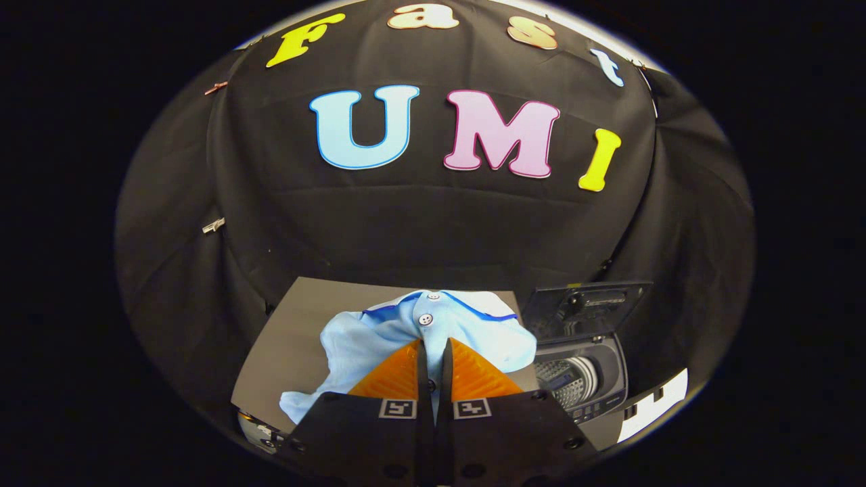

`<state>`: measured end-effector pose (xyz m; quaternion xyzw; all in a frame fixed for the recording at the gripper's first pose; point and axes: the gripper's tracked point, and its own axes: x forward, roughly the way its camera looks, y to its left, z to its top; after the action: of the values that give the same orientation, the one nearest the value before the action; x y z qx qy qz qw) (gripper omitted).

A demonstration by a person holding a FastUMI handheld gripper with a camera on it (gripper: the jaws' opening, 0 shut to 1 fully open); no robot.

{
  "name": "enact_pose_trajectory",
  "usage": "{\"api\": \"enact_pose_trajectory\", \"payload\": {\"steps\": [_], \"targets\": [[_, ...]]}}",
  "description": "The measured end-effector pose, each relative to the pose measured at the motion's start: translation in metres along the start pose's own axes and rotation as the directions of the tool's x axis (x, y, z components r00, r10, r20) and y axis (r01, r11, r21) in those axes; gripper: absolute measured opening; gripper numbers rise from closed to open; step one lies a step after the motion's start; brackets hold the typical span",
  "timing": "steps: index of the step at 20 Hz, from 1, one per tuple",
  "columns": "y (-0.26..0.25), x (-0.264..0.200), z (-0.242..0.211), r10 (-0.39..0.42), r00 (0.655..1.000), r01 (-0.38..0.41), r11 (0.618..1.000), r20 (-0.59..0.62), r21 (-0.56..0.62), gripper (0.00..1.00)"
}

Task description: Put the clothes into the washing machine and then close the washing machine lid.

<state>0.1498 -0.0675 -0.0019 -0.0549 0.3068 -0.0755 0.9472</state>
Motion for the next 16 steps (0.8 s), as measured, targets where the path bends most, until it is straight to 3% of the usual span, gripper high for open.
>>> {"api": "enact_pose_trajectory", "payload": {"steps": [7, 16], "targets": [[-0.073, -0.017, 0.019, -0.069, 0.997, 0.068, 0.997, 0.037, 0.02, 0.05], [-0.184, -0.008, 0.012, -0.12, 0.992, 0.118, 0.99, 0.022, 0.075, 0.05]]}}
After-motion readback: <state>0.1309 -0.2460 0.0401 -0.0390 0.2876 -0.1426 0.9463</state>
